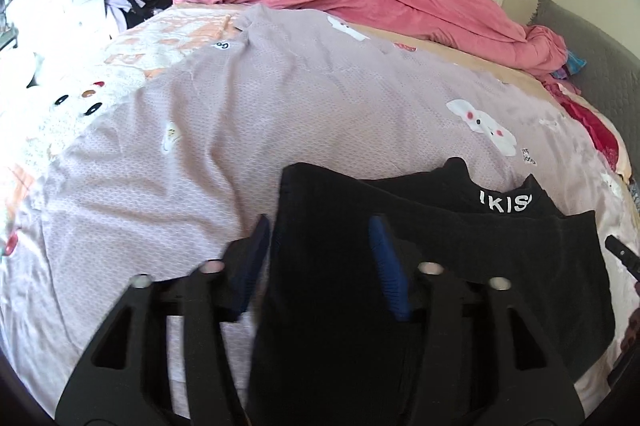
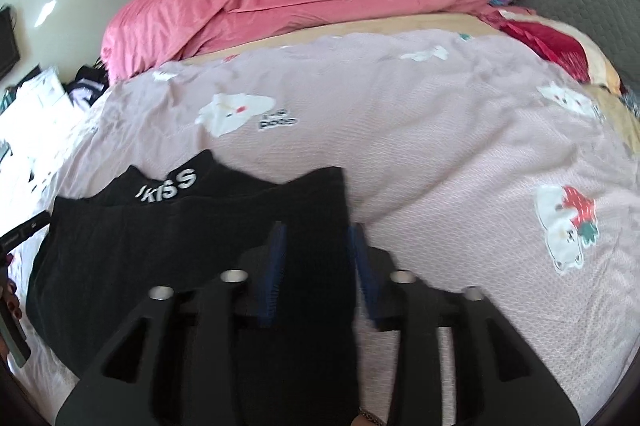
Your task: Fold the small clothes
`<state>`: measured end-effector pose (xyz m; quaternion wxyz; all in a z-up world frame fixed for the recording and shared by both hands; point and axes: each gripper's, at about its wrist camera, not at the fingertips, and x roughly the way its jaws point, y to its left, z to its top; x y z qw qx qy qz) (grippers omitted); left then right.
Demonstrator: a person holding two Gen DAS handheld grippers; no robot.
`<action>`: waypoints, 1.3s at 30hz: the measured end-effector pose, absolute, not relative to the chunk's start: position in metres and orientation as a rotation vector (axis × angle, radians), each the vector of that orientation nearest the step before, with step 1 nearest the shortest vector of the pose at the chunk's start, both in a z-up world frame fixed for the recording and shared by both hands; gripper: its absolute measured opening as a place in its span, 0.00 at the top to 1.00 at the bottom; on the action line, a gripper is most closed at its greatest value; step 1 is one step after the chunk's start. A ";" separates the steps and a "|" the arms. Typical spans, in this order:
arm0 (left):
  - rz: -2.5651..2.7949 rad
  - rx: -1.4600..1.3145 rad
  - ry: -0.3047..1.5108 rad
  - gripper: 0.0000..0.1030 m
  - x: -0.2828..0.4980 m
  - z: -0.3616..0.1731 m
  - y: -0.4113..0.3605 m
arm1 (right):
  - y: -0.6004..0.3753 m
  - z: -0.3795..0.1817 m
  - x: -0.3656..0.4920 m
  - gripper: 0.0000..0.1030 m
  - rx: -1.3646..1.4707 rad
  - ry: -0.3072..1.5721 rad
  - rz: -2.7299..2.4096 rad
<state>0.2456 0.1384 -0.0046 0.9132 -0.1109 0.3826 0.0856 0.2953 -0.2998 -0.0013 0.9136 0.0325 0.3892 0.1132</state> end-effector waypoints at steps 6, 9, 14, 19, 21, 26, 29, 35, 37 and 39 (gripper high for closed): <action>0.123 -0.240 0.848 0.40 0.251 -0.014 0.151 | -0.308 -0.017 0.306 0.54 0.128 0.856 0.260; 0.106 -0.261 0.870 0.41 0.255 -0.024 0.153 | -0.303 -0.022 0.314 0.49 0.164 0.884 0.286; 0.087 -0.276 0.868 0.83 0.257 -0.032 0.150 | -0.296 -0.028 0.319 0.74 0.160 0.903 0.287; 0.089 -0.249 0.795 0.96 0.252 -0.011 0.148 | -0.310 -0.014 0.308 0.93 0.230 0.814 0.277; 0.075 -0.224 0.746 0.96 0.252 0.002 0.145 | -0.316 -0.008 0.304 0.93 0.233 0.776 0.264; 0.096 -0.124 0.753 0.96 0.265 -0.006 0.133 | -0.317 -0.017 0.308 0.93 0.189 0.806 0.222; 0.151 -0.100 0.828 0.88 0.272 -0.031 0.135 | -0.310 -0.025 0.307 0.92 0.138 0.830 0.206; 0.170 -0.074 0.825 0.78 0.264 -0.027 0.135 | -0.304 -0.027 0.296 0.82 0.069 0.819 0.156; 0.174 -0.073 0.831 0.72 0.261 -0.024 0.134 | -0.303 -0.022 0.288 0.75 0.063 0.795 0.143; 0.176 -0.079 0.835 0.67 0.256 -0.019 0.134 | -0.301 -0.012 0.274 0.71 0.072 0.752 0.158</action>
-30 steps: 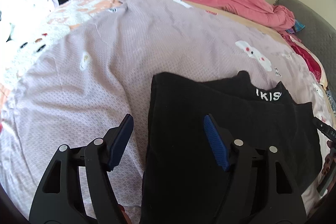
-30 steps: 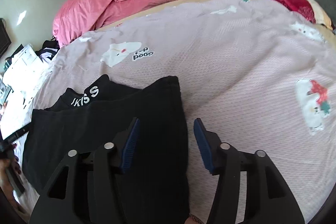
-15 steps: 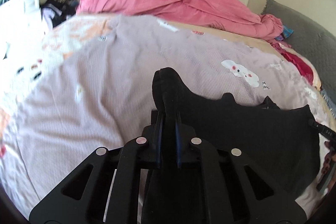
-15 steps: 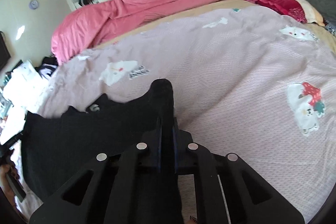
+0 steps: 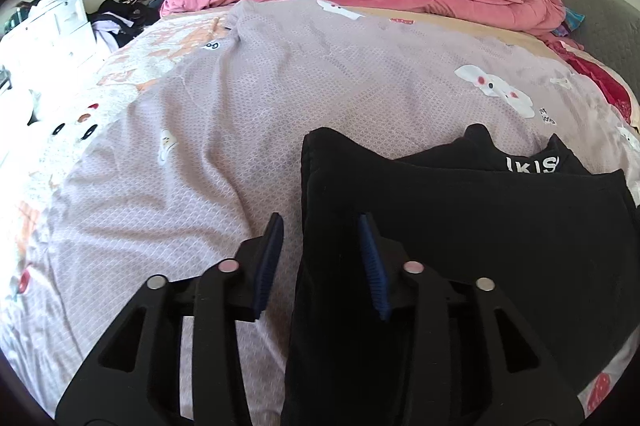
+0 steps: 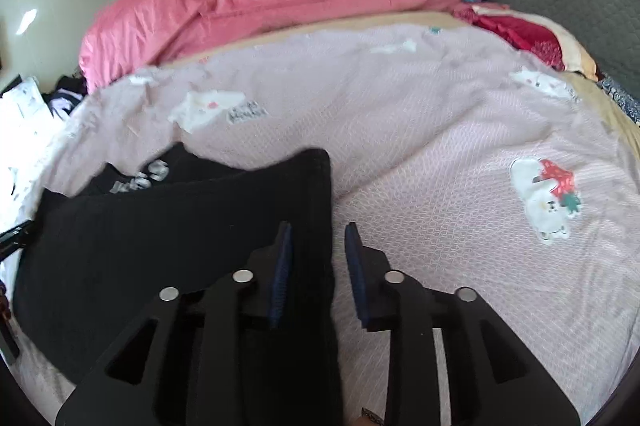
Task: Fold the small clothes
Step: 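Open both grippers and release the folded shirt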
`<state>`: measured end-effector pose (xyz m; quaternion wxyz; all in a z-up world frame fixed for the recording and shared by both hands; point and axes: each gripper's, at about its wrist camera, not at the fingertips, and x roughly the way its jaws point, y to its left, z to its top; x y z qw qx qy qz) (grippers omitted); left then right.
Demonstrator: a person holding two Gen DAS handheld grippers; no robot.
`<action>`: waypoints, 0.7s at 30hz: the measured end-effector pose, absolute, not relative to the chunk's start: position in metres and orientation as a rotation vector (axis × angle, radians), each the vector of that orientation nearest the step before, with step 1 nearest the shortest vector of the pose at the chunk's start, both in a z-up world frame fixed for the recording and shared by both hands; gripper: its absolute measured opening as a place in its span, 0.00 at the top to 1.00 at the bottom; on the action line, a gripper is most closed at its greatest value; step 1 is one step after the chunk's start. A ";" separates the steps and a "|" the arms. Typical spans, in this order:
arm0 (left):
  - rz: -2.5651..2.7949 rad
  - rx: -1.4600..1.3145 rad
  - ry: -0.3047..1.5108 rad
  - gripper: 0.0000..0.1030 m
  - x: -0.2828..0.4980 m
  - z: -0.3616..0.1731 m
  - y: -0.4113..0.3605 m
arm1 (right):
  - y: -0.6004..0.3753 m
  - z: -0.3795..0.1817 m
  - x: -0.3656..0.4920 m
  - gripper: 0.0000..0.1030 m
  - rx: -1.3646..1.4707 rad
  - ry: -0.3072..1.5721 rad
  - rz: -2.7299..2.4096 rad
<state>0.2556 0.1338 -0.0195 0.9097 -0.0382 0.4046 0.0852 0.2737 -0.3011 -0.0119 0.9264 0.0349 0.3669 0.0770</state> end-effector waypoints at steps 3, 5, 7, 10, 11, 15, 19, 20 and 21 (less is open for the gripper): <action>0.170 -0.086 0.825 0.54 0.248 -0.010 0.131 | -0.292 0.000 0.254 0.62 0.061 0.717 0.203; 0.166 -0.090 0.810 0.52 0.241 -0.004 0.128 | -0.285 0.004 0.243 0.58 0.048 0.709 0.238; 0.160 -0.079 0.799 0.49 0.236 0.000 0.125 | -0.277 0.006 0.233 0.53 0.030 0.713 0.262; 0.144 -0.069 0.805 0.44 0.229 0.004 0.119 | -0.263 0.003 0.220 0.48 0.005 0.743 0.304; 0.134 -0.073 0.811 0.42 0.227 0.004 0.117 | -0.260 0.001 0.217 0.46 -0.004 0.756 0.311; 0.121 -0.073 0.847 0.38 0.223 0.001 0.112 | -0.255 -0.009 0.209 0.40 -0.019 0.813 0.315; 0.118 -0.067 0.919 0.36 0.222 -0.015 0.108 | -0.256 -0.026 0.203 0.39 -0.040 0.877 0.281; 0.122 -0.065 0.942 0.36 0.222 -0.021 0.108 | -0.256 -0.029 0.201 0.39 -0.046 0.877 0.280; 0.122 -0.067 0.961 0.36 0.221 -0.026 0.108 | -0.255 -0.029 0.198 0.39 -0.055 0.876 0.279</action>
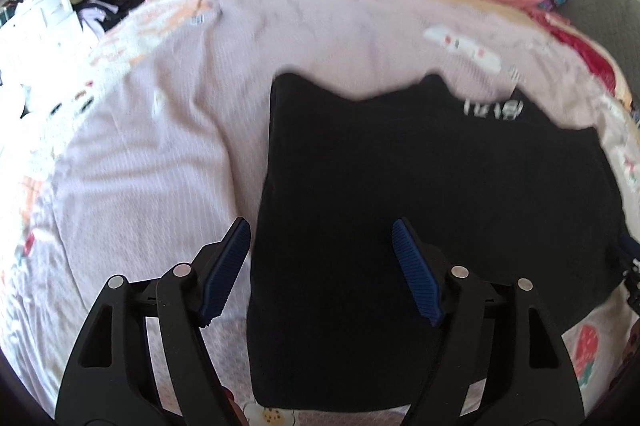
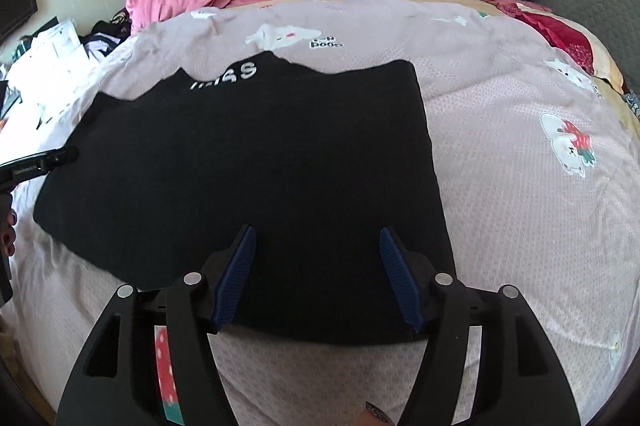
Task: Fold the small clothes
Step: 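Open both grippers and release the folded shirt, then move both grippers to the side edge of the folded black shirt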
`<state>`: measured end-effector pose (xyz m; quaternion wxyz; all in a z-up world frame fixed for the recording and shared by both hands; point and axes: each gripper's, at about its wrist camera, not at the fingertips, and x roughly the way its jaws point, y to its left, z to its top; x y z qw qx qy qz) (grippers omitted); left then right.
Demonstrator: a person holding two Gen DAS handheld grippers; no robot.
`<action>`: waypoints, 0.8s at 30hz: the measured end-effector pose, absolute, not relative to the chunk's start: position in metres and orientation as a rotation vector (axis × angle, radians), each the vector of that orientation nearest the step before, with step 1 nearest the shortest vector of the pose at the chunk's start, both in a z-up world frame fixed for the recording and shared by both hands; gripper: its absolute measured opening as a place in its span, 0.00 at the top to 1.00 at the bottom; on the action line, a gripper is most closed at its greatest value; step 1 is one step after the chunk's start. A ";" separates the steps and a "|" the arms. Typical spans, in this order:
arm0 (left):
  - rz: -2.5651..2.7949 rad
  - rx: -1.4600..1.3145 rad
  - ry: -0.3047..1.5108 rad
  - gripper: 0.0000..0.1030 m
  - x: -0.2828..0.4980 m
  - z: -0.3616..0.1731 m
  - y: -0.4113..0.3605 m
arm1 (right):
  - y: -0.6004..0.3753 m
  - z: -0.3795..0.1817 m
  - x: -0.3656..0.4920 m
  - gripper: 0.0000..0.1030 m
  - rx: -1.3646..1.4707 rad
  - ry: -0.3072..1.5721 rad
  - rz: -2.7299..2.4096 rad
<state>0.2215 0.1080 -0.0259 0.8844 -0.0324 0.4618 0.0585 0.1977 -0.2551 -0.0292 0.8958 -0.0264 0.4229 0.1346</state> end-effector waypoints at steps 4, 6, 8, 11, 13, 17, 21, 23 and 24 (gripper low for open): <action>0.115 -0.115 0.972 0.35 0.213 -0.031 0.112 | -0.252 -0.025 0.188 0.35 -0.052 0.877 0.266; 0.119 -0.129 0.965 0.33 0.207 -0.031 0.116 | -0.252 -0.022 0.181 0.30 -0.028 0.875 0.256; 0.123 -0.144 0.953 0.33 0.201 -0.027 0.119 | -0.250 -0.015 0.174 0.22 -0.005 0.857 0.263; 0.149 -0.139 0.915 0.32 0.192 -0.017 0.123 | -0.243 -0.002 0.162 0.12 -0.008 0.807 0.243; 0.174 -0.132 0.884 0.30 0.185 -0.009 0.128 | -0.239 0.005 0.157 0.09 -0.007 0.787 0.240; 0.203 -0.155 0.833 0.18 0.176 0.006 0.141 | -0.227 0.019 0.148 0.07 -0.020 0.750 0.231; 0.236 -0.171 0.801 0.09 0.171 0.015 0.154 | -0.214 0.030 0.141 0.06 -0.049 0.723 0.248; 0.251 -0.178 0.792 0.09 0.170 0.017 0.160 | -0.207 0.034 0.139 0.05 -0.058 0.717 0.267; 0.258 -0.187 0.787 0.09 0.169 0.019 0.164 | -0.204 0.036 0.138 0.05 -0.065 0.712 0.269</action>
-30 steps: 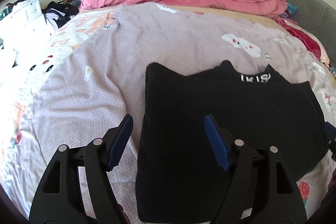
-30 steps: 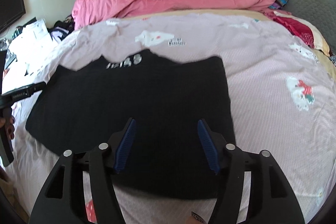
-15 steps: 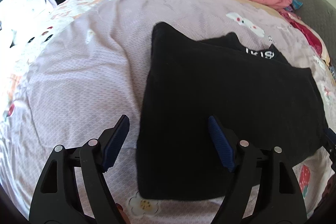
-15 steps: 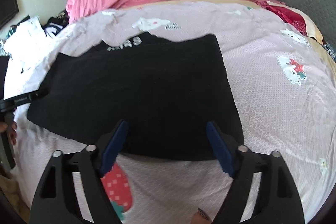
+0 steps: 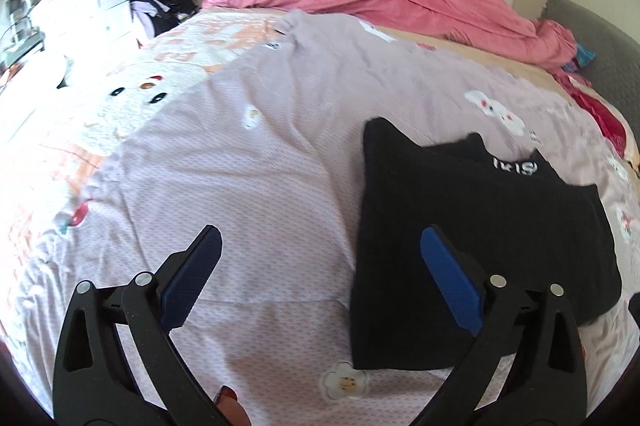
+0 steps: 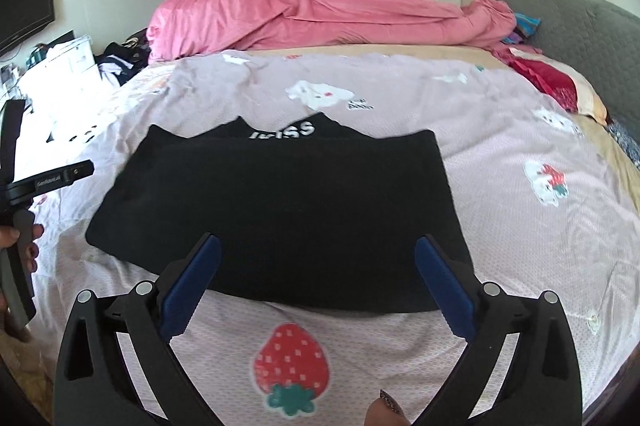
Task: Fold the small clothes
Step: 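Move both grippers to the side edge of the folded black shirt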
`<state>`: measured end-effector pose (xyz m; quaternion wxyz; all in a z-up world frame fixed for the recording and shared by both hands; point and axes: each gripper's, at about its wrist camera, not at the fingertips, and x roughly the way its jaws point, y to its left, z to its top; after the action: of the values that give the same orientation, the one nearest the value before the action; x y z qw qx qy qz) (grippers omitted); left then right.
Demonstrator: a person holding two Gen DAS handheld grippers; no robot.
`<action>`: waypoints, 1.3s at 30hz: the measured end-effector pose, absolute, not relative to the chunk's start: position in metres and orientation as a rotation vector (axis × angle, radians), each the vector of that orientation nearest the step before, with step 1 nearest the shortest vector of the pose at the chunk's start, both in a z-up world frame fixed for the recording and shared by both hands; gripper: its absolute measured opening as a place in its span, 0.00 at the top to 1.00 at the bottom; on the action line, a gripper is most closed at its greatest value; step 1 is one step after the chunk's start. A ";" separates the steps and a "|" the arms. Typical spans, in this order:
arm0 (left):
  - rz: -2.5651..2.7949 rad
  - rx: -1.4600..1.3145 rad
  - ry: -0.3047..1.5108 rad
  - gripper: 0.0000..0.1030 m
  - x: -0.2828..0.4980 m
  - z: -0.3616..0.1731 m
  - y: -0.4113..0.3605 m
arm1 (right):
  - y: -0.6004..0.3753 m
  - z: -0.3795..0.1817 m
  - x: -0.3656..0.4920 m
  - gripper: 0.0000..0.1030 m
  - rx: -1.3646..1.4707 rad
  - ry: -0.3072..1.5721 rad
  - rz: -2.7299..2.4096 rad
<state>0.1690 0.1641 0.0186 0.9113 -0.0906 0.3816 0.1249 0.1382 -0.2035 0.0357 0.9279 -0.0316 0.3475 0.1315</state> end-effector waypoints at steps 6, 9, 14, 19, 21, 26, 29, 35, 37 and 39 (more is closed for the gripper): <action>0.286 -0.200 0.784 0.09 0.165 0.020 0.177 | -0.170 0.039 0.134 0.05 -0.103 0.702 0.340; 0.293 -0.210 0.785 0.09 0.165 0.020 0.183 | -0.150 0.036 0.133 0.05 -0.128 0.701 0.377; 0.306 -0.220 0.800 0.09 0.166 0.017 0.191 | -0.117 0.030 0.131 0.04 -0.169 0.705 0.439; 0.316 -0.223 0.805 0.09 0.169 0.014 0.195 | -0.089 0.021 0.127 0.04 -0.227 0.701 0.482; 0.319 -0.220 0.809 0.09 0.170 0.013 0.197 | -0.077 0.016 0.125 0.04 -0.260 0.700 0.498; 0.328 -0.212 0.815 0.09 0.174 0.011 0.201 | -0.058 0.005 0.125 0.04 -0.298 0.712 0.531; 0.333 -0.205 0.816 0.09 0.176 0.011 0.203 | -0.048 -0.002 0.126 0.04 -0.331 0.712 0.540; 0.337 -0.191 0.831 0.09 0.185 0.006 0.204 | -0.026 -0.020 0.131 0.04 -0.426 0.732 0.559; 0.336 -0.188 0.840 0.09 0.190 0.003 0.204 | -0.018 -0.027 0.133 0.04 -0.471 0.727 0.558; 0.334 -0.190 0.846 0.09 0.195 0.000 0.203 | -0.008 -0.038 0.137 0.04 -0.528 0.730 0.544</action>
<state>0.1945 0.2030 -0.0001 0.8941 -0.0916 0.4077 0.1612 0.1365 -0.0077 -0.0377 0.8647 -0.2521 0.3483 0.2595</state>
